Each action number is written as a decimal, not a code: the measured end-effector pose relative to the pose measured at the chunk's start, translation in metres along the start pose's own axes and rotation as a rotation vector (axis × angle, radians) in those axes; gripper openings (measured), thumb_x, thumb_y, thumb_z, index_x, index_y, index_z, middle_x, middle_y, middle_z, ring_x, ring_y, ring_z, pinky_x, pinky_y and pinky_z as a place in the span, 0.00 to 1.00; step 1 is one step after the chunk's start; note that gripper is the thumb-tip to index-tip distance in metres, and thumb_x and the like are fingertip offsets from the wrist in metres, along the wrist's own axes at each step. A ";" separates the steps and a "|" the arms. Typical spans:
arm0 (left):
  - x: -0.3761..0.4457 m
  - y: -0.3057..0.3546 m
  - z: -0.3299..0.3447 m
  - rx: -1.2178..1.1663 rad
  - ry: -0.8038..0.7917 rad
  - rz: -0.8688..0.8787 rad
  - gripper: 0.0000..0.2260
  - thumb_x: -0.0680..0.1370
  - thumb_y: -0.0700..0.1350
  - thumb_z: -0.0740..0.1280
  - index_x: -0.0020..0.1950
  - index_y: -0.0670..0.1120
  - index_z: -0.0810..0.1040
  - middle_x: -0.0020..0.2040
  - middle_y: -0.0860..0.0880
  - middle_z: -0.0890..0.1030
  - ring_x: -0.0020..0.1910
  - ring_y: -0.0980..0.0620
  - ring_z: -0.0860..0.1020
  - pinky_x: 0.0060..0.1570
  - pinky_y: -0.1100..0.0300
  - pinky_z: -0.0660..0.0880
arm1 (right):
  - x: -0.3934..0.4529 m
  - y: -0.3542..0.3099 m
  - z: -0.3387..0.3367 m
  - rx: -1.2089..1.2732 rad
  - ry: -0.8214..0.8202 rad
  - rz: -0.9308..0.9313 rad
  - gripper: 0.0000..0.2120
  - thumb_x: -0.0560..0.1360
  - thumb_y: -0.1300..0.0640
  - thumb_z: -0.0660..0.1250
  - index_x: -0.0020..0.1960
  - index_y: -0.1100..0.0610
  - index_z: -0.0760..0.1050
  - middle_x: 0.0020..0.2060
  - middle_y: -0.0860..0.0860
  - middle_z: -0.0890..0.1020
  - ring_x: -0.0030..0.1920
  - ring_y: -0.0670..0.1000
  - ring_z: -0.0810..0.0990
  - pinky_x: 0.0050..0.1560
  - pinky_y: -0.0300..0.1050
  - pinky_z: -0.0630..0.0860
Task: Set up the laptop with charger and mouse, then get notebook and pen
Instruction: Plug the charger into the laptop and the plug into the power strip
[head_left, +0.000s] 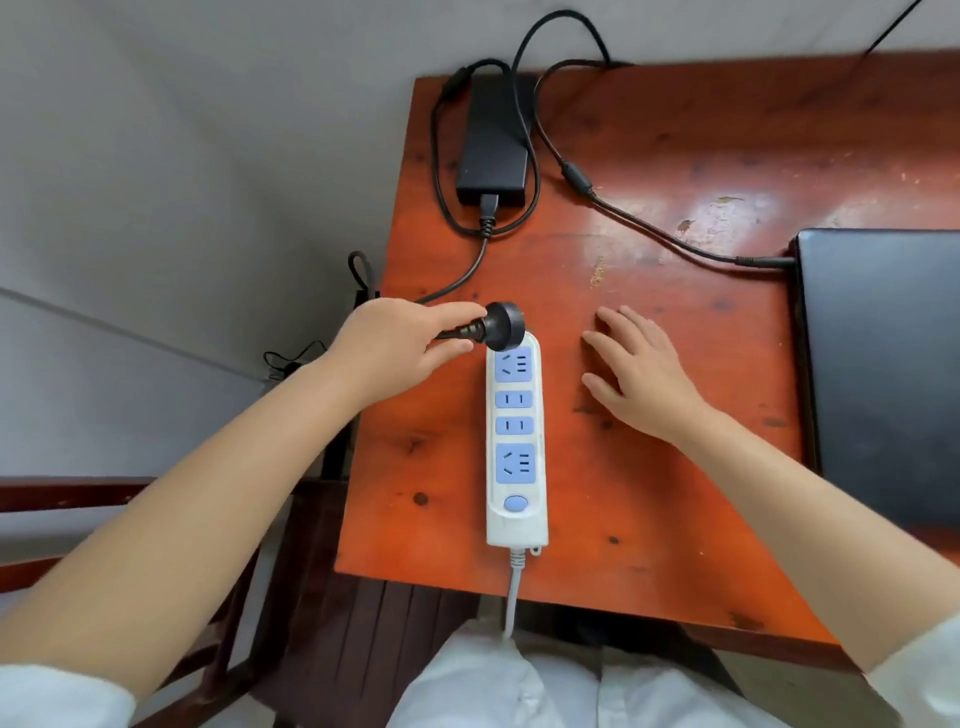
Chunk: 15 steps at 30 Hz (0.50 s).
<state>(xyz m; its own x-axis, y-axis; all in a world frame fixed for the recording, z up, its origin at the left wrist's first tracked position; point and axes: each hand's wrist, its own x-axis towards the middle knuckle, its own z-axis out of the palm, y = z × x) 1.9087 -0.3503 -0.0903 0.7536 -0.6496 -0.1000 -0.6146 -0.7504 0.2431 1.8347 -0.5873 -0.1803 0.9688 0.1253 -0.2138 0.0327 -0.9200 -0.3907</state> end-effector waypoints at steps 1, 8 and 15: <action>-0.001 0.000 0.001 0.051 -0.052 0.027 0.13 0.77 0.47 0.63 0.61 0.49 0.75 0.39 0.43 0.82 0.41 0.43 0.78 0.37 0.57 0.68 | -0.003 -0.001 0.006 -0.038 0.018 0.004 0.23 0.76 0.53 0.61 0.69 0.59 0.63 0.73 0.57 0.61 0.74 0.58 0.54 0.74 0.55 0.49; 0.001 0.014 0.007 0.124 -0.163 0.052 0.10 0.79 0.45 0.58 0.55 0.46 0.76 0.47 0.46 0.80 0.47 0.45 0.77 0.40 0.56 0.70 | -0.007 -0.004 0.013 -0.092 0.122 0.013 0.22 0.75 0.53 0.59 0.67 0.60 0.68 0.70 0.59 0.67 0.71 0.61 0.62 0.72 0.59 0.56; 0.014 0.025 0.002 0.218 -0.258 -0.077 0.11 0.80 0.46 0.56 0.47 0.41 0.75 0.43 0.44 0.78 0.44 0.44 0.76 0.36 0.56 0.66 | -0.007 -0.004 0.013 -0.064 0.118 0.013 0.22 0.75 0.54 0.62 0.67 0.59 0.67 0.71 0.59 0.67 0.72 0.61 0.61 0.73 0.59 0.55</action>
<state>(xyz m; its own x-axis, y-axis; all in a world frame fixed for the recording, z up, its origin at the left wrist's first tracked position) 1.9036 -0.3785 -0.0876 0.7332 -0.5786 -0.3573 -0.6146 -0.7887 0.0159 1.8244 -0.5791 -0.1890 0.9913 0.0725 -0.1098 0.0325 -0.9436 -0.3295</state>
